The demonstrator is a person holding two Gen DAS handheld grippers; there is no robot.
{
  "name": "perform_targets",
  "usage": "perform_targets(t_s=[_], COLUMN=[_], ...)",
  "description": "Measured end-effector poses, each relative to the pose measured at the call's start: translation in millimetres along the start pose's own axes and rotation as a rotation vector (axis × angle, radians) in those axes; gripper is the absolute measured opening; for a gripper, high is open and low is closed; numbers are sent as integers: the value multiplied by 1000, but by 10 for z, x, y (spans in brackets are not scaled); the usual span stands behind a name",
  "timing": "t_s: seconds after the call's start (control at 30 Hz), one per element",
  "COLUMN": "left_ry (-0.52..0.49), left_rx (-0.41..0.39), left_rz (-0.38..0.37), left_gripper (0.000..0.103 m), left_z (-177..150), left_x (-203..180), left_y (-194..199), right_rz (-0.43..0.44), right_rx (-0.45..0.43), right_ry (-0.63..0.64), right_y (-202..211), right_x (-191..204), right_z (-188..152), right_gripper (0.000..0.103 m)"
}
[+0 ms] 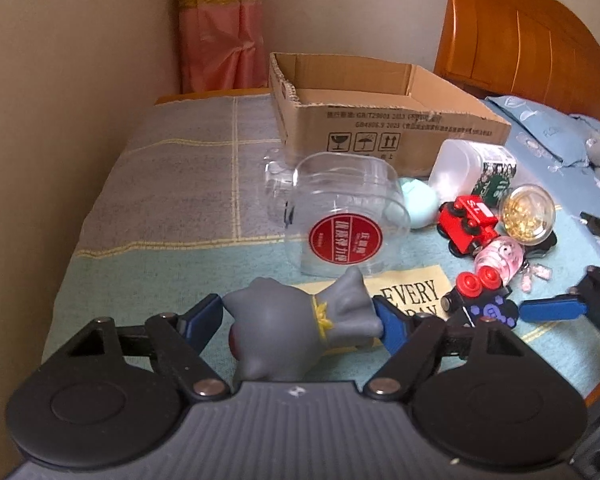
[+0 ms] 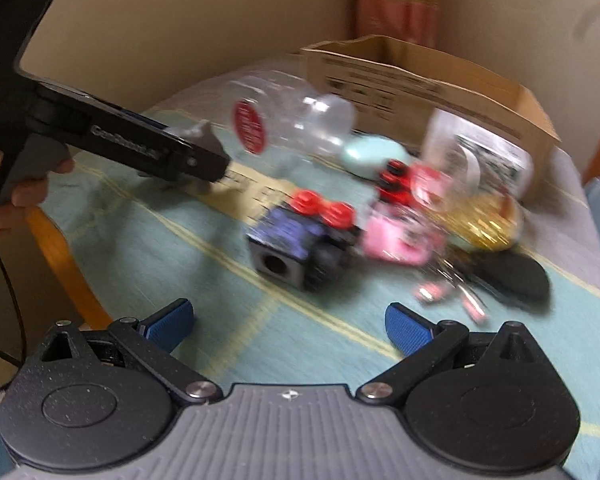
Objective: Organize rigid objects
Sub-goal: 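Grasp the black cube toy with red buttons in the right tool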
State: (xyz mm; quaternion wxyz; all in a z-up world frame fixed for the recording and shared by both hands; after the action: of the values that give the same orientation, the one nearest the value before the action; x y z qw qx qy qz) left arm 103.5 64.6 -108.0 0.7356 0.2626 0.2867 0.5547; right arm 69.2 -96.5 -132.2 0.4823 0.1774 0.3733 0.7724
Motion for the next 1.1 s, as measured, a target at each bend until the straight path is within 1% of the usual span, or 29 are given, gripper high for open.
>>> perform_targets(t_s=[0.07,0.13,0.17,0.37,0.47,0.53,0.67,0.7,0.73,0.77,0.8,0.93,1.1], left_ry=[0,-1,1,13,15,18,19,20,20,20,19,8,-26], left_rx=[-2,-3,-2,-5,-3,-2,-2,-1,0,1,2,4,2], left_rz=[3,4,1,-1,-1,-1,0,0,1,1,1,5,7], left_gripper=[79,79,79,79,79,79,79,79,79,79,79,79,79], left_z=[5,7,10,25,22,19,13,12,11,11,12,18,75], left_x=[19,38,51,123,153,170,184,188,192,193,191,166,94], left_y=[4,10,11,18,18,26,29,28,27,26,27,58,170], right_rz=[11,13,13,16,17,8,-26,-33,-37,-41,-43,-57,-43], right_rx=[2,-2,-1,-2,-3,-7,-6,-5,-6,-4,1,8,7], right_ry=[4,13,19,40,24,11,3,2,-1,-1,0,16,27], right_y=[-61,-103,-127,-188,-204,-218,-218,-217,-212,-212,-211,-211,-116], right_x=[43,81,100,169,141,119,111,109,103,98,95,93,52], right_z=[80,145,176,270,310,353,418,428,435,445,451,458,472], right_gripper=[103,100,99,97,93,85,75,70,63,58,57,57,56])
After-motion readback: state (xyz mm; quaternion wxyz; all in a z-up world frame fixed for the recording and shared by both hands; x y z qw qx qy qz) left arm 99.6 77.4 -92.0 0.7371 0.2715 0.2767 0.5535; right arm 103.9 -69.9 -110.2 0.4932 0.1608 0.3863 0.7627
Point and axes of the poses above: each gripper's, at about its wrist camera, not at the fingertips, and y roughly against the way its jaws point, x to its left, z to its top, the point moved 3 cm from there along -y, roughly the way its jaws point, and after that the axes turned 5 degrees about -z, right-handed, at the moved point
